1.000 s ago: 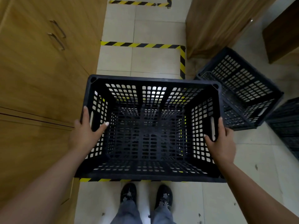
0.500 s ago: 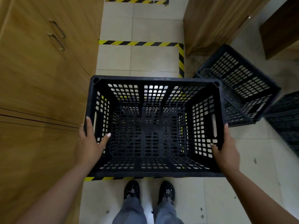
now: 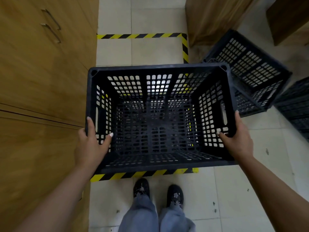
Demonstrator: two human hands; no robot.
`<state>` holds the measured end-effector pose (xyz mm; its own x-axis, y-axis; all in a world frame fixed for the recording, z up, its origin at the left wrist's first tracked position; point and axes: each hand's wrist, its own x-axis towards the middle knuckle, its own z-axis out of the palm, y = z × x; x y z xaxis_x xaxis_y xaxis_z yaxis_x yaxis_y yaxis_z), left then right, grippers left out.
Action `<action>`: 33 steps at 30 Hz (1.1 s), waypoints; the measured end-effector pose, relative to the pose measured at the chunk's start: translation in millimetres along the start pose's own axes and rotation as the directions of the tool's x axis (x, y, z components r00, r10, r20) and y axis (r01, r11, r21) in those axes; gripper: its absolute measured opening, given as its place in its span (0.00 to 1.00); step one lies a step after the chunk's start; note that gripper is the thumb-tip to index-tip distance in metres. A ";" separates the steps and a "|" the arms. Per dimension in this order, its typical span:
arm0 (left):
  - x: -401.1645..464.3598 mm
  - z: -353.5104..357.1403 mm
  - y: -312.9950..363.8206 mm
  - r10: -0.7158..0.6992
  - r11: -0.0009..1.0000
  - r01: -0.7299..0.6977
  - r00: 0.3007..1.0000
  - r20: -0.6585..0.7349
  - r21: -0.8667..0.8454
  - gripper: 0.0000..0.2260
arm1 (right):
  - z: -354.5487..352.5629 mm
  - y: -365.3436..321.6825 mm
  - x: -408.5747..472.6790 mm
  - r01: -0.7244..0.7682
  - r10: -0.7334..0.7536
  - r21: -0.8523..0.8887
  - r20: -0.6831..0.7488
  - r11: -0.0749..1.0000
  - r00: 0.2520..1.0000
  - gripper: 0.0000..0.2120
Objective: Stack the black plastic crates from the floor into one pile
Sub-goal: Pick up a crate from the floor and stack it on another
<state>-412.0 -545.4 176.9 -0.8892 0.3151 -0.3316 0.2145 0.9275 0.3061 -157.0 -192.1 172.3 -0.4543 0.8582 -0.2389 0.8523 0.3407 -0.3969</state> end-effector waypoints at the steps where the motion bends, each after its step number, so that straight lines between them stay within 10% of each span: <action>1: -0.1 -0.1 0.0 -0.002 1.000 0.002 1.000 0.001 0.006 0.39 | -0.2 0.3 -0.2 0.001 -0.001 0.005 -0.002 1.000 1.000 0.45; 33: -7.7 0.8 10.7 -0.139 0.990 0.139 0.989 0.057 0.011 0.41 | -9.8 16.5 -11.8 0.097 -0.111 0.124 0.107 0.988 0.988 0.45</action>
<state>-402.6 -537.8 182.0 -0.8860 0.1941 -0.4212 0.0937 0.9644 0.2473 -135.1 -192.8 177.3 -0.5711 0.7693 -0.2866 0.7652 0.3725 -0.5250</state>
